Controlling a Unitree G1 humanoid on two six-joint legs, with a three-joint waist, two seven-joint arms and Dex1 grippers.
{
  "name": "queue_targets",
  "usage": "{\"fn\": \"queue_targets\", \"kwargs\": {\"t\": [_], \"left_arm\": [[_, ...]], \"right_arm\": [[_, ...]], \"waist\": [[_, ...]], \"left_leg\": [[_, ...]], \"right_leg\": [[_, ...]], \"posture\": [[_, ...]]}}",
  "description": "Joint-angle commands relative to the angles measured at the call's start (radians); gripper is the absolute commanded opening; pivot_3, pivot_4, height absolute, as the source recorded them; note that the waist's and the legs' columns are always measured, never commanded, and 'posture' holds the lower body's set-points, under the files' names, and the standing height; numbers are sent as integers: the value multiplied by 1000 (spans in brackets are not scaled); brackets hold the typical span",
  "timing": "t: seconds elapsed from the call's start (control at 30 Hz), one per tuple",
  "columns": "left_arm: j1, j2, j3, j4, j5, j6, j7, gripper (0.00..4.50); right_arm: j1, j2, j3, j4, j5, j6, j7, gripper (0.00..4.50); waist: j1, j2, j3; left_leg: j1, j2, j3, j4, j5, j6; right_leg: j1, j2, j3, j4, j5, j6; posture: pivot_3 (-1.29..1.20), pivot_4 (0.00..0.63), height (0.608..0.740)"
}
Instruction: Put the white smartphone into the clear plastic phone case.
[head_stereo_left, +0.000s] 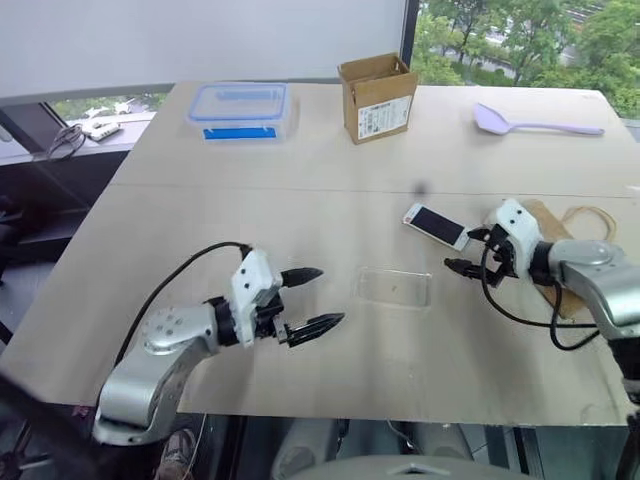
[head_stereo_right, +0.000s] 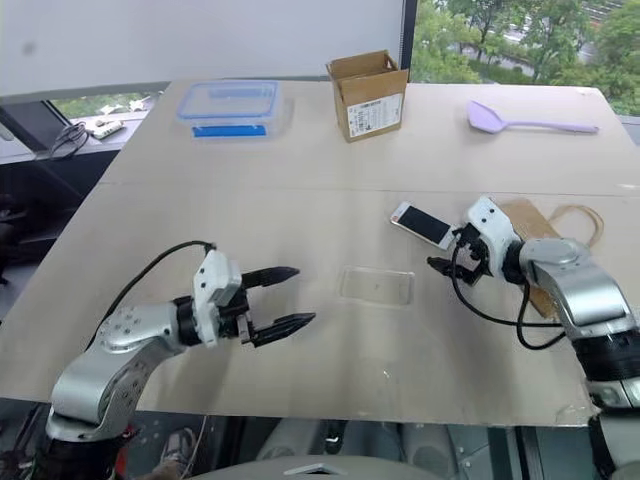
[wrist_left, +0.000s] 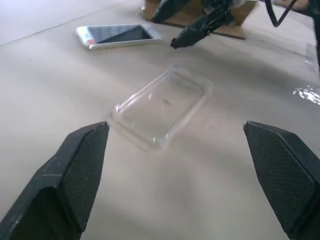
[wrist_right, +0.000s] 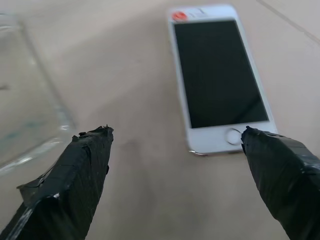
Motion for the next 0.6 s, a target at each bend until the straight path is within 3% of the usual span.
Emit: {"fn": "queue_targets", "kwargs": {"t": [0.03,0.37,0.6], "left_arm": [[17,1,29,3,-19,-57,13,4432],[-24,-12,-22,120,-4,-174,8,4432],[-6,-12,-22,131,0,-221,34,4432]], "right_arm": [[-80,-3,7,114,-43,-52,33,4500],[-364,70,123,632,-176,-217,246,4500],[-413,135,133,778,-218,-421,379,4500]], "waist": [[3,0,0],[-14,0,0],[-27,0,-1]], "left_leg": [[0,0,0,0,0,0],[0,1,2,-1,2,-4],[1,1,2,-1,2,-4]], "right_leg": [[0,0,0,0,0,0],[-1,1,0,-1,1,-1],[-1,1,1,-1,1,-1]], "posture": [[0,150,740],[0,150,740],[0,150,740]]}}
